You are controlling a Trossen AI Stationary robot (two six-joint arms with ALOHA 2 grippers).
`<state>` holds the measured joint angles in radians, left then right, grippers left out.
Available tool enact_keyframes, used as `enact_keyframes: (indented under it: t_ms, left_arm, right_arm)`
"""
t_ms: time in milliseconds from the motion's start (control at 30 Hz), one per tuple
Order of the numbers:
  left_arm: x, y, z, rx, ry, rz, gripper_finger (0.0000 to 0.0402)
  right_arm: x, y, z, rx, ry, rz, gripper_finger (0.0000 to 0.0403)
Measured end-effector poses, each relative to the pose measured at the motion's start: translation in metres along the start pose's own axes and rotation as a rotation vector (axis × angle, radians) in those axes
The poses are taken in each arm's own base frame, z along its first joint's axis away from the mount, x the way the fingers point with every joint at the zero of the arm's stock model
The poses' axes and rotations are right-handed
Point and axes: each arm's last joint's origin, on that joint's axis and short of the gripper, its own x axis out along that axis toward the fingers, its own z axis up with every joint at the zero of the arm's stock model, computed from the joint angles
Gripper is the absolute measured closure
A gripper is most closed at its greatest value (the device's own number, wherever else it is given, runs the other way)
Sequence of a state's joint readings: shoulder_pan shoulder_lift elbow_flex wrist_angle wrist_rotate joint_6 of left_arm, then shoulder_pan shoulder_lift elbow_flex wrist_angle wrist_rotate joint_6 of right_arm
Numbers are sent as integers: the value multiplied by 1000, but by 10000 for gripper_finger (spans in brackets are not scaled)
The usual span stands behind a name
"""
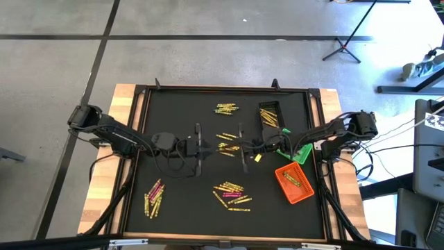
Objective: Sort crayons
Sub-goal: Put the light green crayon into the orange basket
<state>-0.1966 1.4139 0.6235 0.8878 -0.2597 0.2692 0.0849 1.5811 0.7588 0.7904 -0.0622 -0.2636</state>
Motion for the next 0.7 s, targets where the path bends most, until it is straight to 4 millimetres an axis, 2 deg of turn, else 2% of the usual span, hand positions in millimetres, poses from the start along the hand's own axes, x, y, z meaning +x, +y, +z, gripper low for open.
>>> enact_keyframes:
  t_ms: [133, 267, 467, 567, 700]
  left_arm:
    - [0, 0, 0, -8, 1, -11, 388]
    - [-1, -2, 2, -24, -4, -16, 360]
    - [-3, -7, -4, -9, 76, 16, 303]
    - [-3, -7, -6, -35, 101, 27, 285]
    - [-3, -7, -8, -42, 129, 49, 278]
  right_arm:
    - [0, 0, -1, -14, 12, -4, 376]
    - [-7, -2, 2, -16, 95, -41, 369]
    - [-36, -6, 15, 71, 295, -93, 387]
    - [-50, 2, 13, 126, 440, -120, 379]
    - [-69, 19, 14, 109, 592, -232, 374]
